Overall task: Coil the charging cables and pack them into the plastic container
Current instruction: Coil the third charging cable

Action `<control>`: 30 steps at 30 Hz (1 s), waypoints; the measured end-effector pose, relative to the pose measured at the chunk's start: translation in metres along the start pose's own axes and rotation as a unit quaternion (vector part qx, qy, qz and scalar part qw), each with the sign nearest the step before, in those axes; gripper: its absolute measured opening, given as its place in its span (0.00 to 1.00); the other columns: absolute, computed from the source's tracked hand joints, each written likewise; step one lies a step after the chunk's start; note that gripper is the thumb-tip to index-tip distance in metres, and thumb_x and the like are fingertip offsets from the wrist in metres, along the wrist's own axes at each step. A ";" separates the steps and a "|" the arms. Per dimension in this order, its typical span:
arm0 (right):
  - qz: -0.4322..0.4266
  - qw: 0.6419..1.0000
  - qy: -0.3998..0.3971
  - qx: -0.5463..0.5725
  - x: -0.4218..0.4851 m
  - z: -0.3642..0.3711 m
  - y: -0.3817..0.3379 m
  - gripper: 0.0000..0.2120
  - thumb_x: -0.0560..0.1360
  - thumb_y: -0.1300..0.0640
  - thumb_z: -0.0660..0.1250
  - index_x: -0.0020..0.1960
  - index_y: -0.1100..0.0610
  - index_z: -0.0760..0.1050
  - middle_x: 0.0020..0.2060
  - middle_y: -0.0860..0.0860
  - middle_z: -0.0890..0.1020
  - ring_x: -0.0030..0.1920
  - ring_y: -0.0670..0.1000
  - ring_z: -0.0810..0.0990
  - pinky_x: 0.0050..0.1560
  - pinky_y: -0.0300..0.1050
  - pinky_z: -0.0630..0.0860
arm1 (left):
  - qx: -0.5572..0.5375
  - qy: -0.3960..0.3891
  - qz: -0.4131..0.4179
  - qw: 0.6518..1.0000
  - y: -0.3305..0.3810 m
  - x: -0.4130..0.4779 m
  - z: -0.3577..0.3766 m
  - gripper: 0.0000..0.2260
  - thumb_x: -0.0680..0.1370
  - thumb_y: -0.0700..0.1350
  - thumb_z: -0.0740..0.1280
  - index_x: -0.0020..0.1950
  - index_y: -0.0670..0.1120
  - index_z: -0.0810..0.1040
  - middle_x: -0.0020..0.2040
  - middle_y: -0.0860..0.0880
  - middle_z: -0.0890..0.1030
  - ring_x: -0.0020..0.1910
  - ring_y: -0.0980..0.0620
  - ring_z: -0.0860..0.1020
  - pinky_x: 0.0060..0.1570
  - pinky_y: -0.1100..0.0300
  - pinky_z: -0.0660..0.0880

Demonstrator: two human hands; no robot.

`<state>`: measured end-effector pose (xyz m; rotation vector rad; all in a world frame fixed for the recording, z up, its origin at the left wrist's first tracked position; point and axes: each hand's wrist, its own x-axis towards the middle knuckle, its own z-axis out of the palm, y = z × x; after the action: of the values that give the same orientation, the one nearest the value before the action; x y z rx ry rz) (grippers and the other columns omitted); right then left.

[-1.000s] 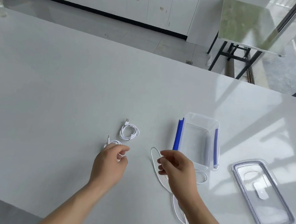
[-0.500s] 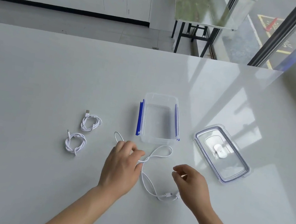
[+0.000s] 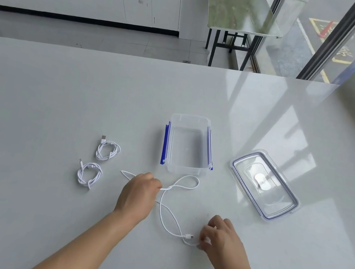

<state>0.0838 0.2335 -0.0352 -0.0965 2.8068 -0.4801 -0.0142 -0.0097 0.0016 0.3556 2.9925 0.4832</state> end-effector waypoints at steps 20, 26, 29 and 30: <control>-0.013 0.787 0.150 0.598 0.005 -0.173 -0.089 0.14 0.81 0.55 0.63 0.46 0.60 0.85 0.36 0.57 0.84 0.37 0.55 0.80 0.35 0.47 0.76 | -0.473 -0.033 0.052 0.879 0.089 -0.014 -0.109 0.10 0.83 0.44 0.63 0.56 0.54 0.82 0.33 0.47 0.79 0.35 0.52 0.77 0.48 0.58 0.80; -0.019 0.793 0.046 0.607 0.008 -0.144 -0.106 0.15 0.77 0.46 0.66 0.60 0.50 0.80 0.51 0.52 0.86 0.56 0.53 0.84 0.61 0.53 0.78 | -0.741 -0.001 -0.146 0.655 0.091 -0.004 -0.131 0.08 0.83 0.40 0.61 0.50 0.37 0.78 0.30 0.47 0.67 0.28 0.52 0.76 0.48 0.49 0.80; -0.061 0.828 -0.022 0.557 0.009 -0.120 -0.121 0.12 0.76 0.48 0.69 0.59 0.47 0.81 0.44 0.54 0.87 0.50 0.55 0.85 0.60 0.61 0.77 | -0.804 0.001 -0.185 0.566 0.089 0.000 -0.139 0.08 0.82 0.41 0.63 0.51 0.37 0.78 0.29 0.48 0.68 0.29 0.52 0.76 0.56 0.44 0.79; -0.060 0.831 0.009 0.552 0.011 -0.117 -0.124 0.07 0.77 0.51 0.70 0.54 0.49 0.83 0.37 0.53 0.85 0.42 0.56 0.85 0.57 0.64 0.78 | -0.817 0.003 -0.190 0.545 0.088 -0.001 -0.141 0.08 0.82 0.41 0.63 0.50 0.37 0.78 0.29 0.48 0.68 0.30 0.51 0.75 0.55 0.45 0.81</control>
<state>0.0411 0.1527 0.1093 -0.0133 2.0954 -2.0030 -0.0123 0.0295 0.1629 -0.4612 1.2277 2.5278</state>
